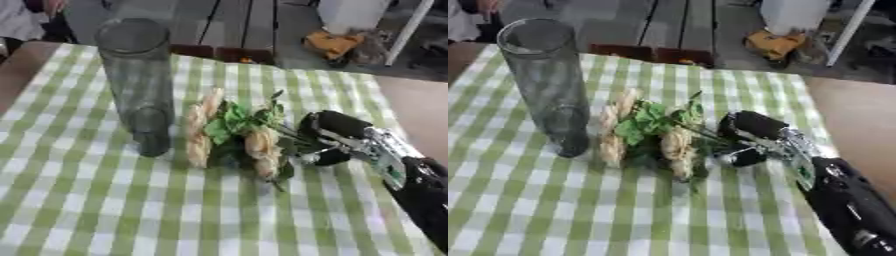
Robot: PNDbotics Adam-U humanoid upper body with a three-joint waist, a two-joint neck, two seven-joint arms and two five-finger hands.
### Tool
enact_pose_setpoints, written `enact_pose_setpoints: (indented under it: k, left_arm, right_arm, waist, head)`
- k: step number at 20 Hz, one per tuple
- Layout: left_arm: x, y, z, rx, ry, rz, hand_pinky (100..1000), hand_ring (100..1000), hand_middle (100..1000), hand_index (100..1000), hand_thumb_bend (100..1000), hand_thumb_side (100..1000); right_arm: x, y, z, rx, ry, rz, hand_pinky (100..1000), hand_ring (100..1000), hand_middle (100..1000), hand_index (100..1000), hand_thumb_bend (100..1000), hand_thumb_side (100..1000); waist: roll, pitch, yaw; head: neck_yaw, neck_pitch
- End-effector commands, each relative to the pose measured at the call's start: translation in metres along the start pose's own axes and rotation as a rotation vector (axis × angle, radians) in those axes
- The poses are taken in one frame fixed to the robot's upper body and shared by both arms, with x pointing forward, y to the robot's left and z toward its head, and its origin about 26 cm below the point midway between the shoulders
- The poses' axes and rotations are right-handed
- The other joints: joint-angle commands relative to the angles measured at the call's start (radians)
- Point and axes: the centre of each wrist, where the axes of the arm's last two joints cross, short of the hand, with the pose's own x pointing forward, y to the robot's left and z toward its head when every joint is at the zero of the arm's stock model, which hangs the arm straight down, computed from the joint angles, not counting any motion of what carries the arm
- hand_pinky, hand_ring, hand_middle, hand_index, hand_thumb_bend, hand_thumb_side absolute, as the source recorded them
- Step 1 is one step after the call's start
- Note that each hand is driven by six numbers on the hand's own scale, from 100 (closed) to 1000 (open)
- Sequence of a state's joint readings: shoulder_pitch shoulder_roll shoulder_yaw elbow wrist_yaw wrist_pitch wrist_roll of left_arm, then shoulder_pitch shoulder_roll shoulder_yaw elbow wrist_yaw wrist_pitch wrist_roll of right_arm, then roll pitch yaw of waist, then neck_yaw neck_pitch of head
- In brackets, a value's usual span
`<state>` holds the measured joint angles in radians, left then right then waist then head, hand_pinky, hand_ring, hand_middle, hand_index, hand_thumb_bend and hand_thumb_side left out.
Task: Arrange flowers into the vase.
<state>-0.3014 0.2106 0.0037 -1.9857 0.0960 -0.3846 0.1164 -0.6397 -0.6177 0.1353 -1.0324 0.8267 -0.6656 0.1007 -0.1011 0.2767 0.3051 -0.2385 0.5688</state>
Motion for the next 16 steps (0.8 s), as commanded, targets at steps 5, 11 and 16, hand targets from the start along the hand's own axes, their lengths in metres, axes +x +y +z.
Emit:
enact_pose_setpoints:
  k: [5, 11, 16]
  left_arm:
    - [0.0044, -0.0007, -0.0057, -0.011, -0.024, 0.002, 513, 833, 934, 953, 100, 845]
    - [0.0044, -0.0008, -0.0055, -0.01, -0.022, 0.002, 511, 832, 934, 954, 100, 833]
    - [0.0043, -0.0006, -0.0053, -0.009, -0.02, 0.001, 510, 829, 934, 954, 100, 830]
  right_arm:
    - [-0.0076, -0.0095, 0.0051, -0.039, 0.026, -0.073, 309, 280, 232, 333, 100, 609]
    - [-0.0072, -0.0119, 0.0059, -0.053, 0.028, -0.108, 193, 144, 217, 219, 100, 603]
    - [-0.0063, -0.0156, 0.0061, -0.122, 0.032, -0.128, 104, 100, 100, 163, 100, 521]
  waist:
    - [0.005, -0.015, -0.001]
    - [0.007, -0.015, 0.0]
    - [0.007, -0.016, 0.0]
  head:
    - [0.001, -0.014]
    - [-0.001, -0.017]
    - [-0.001, -0.02]
